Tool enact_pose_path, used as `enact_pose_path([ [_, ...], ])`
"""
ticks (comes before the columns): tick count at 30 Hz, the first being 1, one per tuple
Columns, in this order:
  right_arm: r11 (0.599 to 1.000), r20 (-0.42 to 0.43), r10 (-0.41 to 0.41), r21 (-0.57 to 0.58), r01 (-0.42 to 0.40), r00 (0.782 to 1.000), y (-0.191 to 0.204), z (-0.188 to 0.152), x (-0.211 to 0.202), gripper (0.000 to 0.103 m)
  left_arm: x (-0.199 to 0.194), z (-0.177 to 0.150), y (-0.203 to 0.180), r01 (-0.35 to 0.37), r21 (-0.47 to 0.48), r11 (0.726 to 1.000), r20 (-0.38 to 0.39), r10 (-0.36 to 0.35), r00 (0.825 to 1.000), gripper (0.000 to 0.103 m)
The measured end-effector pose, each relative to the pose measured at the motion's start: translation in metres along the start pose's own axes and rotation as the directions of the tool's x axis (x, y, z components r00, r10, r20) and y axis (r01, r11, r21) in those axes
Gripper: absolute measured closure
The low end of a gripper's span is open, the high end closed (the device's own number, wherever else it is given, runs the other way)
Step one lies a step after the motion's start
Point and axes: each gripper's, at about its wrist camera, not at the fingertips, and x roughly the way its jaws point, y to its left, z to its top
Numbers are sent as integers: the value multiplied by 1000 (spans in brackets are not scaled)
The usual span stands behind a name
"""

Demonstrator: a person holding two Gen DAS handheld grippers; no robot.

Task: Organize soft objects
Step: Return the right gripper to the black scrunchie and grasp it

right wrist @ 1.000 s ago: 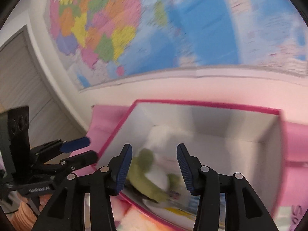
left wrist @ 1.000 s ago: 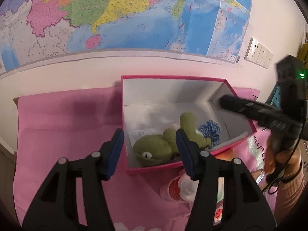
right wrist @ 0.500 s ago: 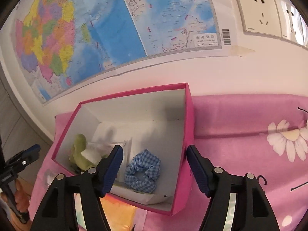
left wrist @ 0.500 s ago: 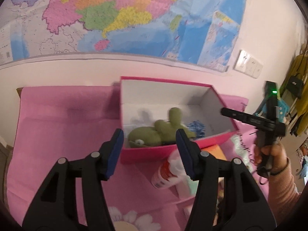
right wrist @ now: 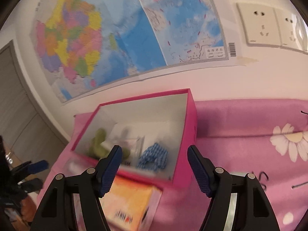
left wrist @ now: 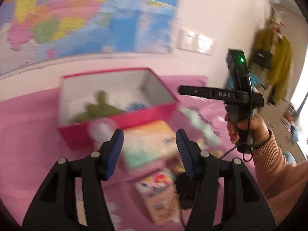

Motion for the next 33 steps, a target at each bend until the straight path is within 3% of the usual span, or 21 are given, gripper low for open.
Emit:
enact_pose_path([
  [4,995,-49,93,-17,-94,994,-5,-24,-29,31,14,-13,-30,61,61,996,-51,-58,997,45],
  [13,996,-144,90,0,-91,985,-24,-91,-59,31,59,-39,-59,104,95,990,-196,-83,977,45],
  [22,985,-193,155,100,-138,969,-35,-140,-73,31,58,-63,-60,109,102,989,-272,-78,959,45],
  [25,980,-159,184,106,-168,970,-29,-147,-89,31,51,-71,-59,112,106,988,-284,-78,956,45],
  [29,976,-117,220,25,-218,969,-3,-148,-109,31,45,-82,-57,129,95,987,-312,-93,946,45],
  [33,963,-168,259,-36,-269,951,26,-149,-94,31,48,-90,-59,129,95,987,-338,-90,937,45],
])
